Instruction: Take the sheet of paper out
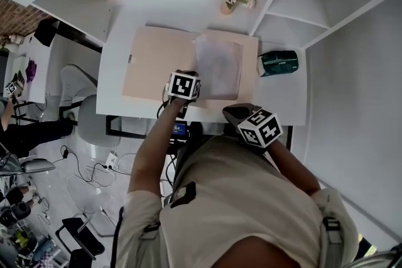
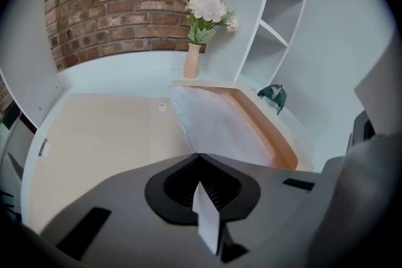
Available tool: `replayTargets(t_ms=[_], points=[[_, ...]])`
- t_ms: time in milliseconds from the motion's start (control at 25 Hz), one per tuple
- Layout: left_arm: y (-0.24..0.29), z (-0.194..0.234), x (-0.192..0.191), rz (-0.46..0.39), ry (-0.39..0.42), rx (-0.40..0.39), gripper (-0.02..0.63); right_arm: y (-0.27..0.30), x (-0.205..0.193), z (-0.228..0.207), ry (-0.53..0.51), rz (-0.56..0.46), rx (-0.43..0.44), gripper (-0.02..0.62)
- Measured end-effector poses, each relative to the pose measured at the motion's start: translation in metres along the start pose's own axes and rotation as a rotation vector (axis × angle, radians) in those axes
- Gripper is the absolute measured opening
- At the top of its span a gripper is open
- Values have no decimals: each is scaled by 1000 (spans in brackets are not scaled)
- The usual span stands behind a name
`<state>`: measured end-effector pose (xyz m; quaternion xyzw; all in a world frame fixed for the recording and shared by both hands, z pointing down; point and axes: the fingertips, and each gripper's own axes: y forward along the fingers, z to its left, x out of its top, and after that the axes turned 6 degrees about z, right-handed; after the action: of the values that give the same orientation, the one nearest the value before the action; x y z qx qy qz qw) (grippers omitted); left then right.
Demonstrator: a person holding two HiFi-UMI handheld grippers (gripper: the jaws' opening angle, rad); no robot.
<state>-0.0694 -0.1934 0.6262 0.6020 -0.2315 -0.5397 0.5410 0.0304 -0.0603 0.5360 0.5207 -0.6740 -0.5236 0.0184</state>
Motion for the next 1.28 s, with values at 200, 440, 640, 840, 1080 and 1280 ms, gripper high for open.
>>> replayTargets(t_ms=[200, 440, 640, 840, 1080, 1280], points=[[-3, 0, 1, -6, 2, 0, 17, 1, 0, 3, -4, 3, 4, 26], [-6, 2, 1, -10, -1, 5, 17, 0, -2, 4, -1, -1, 4, 25], [-8, 6, -1, -15, -9, 14, 17, 0, -2, 4, -2, -2, 5, 25], [-11, 11, -3, -21, -15, 20, 17, 2, -3, 7, -8, 2, 5, 26], [-15, 17, -7, -24, -22, 25, 17, 4, -1, 10, -14, 2, 2, 25], [-18, 22, -10, -25, -25, 27, 17, 7, 0, 14, -18, 5, 0, 26]])
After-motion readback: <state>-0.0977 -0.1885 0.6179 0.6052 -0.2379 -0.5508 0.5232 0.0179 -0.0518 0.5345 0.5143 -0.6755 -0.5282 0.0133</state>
